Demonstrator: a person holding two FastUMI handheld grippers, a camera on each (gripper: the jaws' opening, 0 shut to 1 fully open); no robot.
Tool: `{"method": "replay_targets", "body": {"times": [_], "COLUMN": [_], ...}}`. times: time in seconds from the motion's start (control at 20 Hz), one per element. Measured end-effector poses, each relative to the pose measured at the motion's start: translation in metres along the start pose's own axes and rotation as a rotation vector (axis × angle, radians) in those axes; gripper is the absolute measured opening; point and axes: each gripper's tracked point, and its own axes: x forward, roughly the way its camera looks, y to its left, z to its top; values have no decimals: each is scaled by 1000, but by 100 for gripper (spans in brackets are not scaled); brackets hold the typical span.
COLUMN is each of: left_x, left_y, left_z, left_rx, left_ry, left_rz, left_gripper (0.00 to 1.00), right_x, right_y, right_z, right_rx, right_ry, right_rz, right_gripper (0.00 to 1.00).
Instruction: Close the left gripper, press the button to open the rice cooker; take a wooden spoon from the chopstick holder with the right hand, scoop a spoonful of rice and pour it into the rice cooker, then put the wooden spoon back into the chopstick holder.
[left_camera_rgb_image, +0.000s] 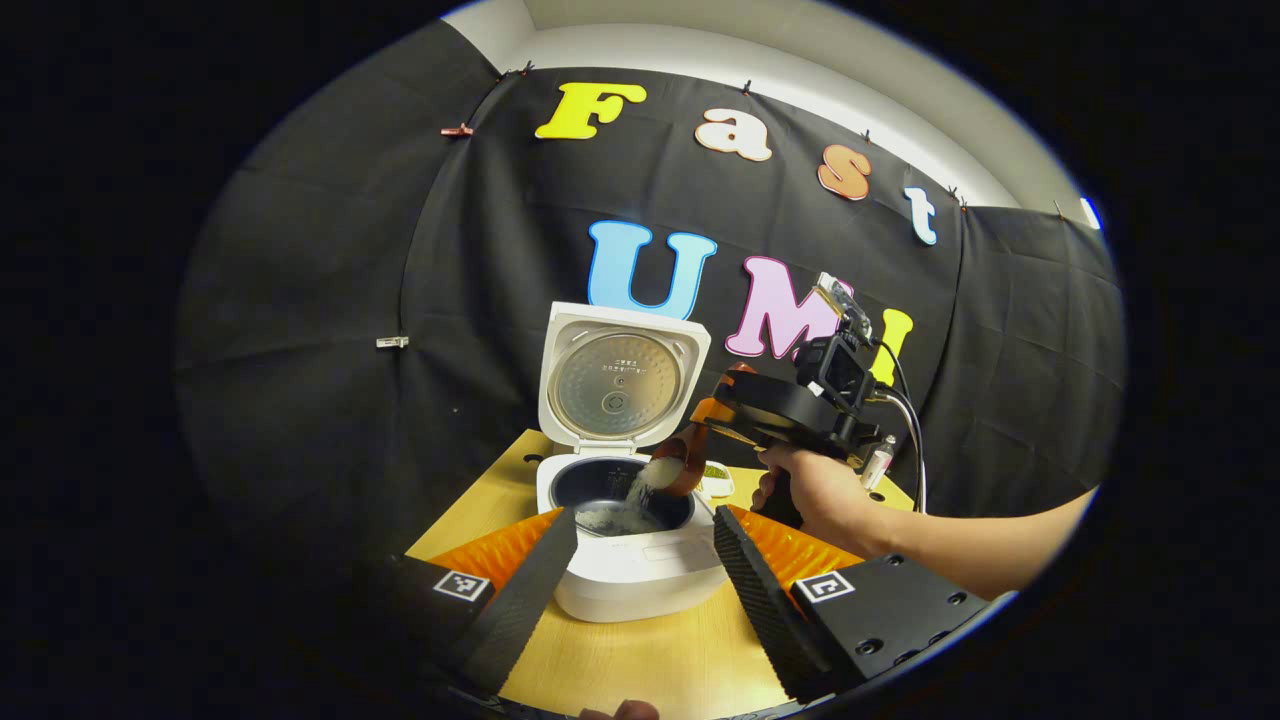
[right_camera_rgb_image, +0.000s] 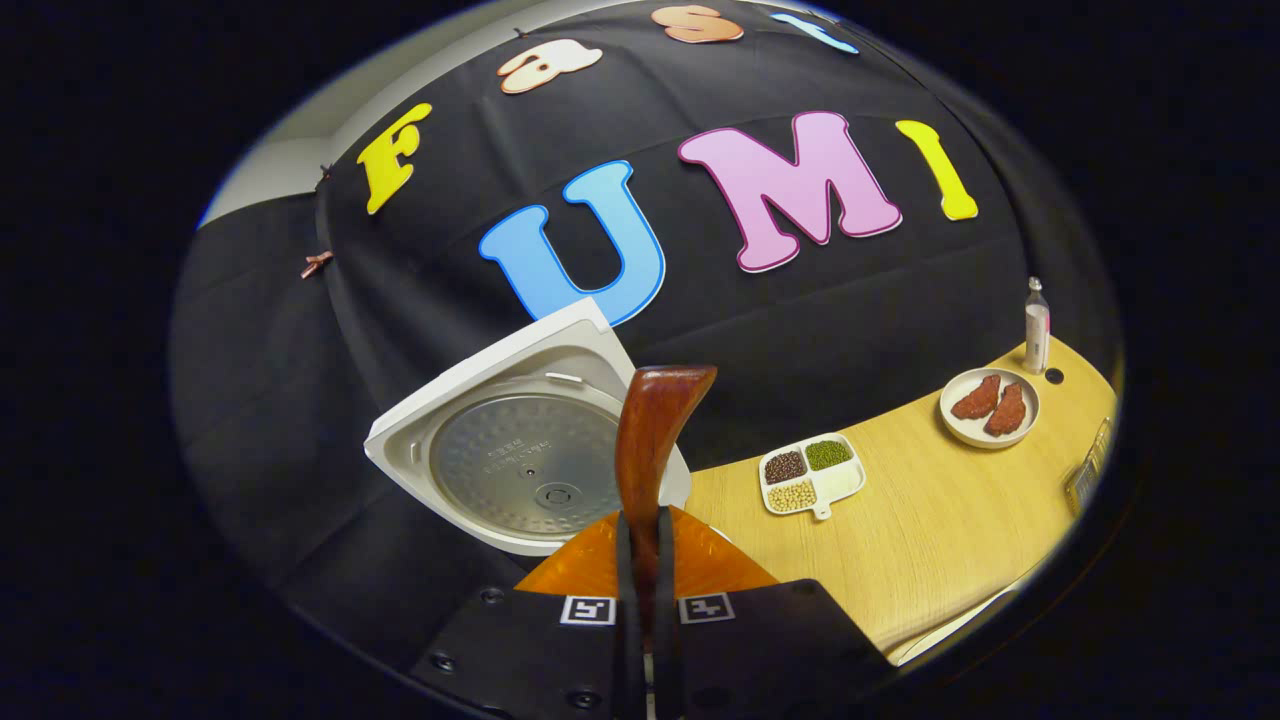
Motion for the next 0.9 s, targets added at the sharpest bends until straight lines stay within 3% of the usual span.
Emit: {"method": "replay_targets", "body": {"times": [0.35,0.9], "left_x": [3,6], "left_y": [16,16], "left_z": [-2,-7], "left_rx": [-3,-2], "left_ry": [-6,-1], "left_rz": [23,35], "left_gripper": [95,95], "right_x": [6,13], "right_y": [14,48], "right_z": [-12,-31], "right_rx": [-152,-519], "right_ry": [18,16], "right_rz": [15,141], "right_gripper": [8,8]}}
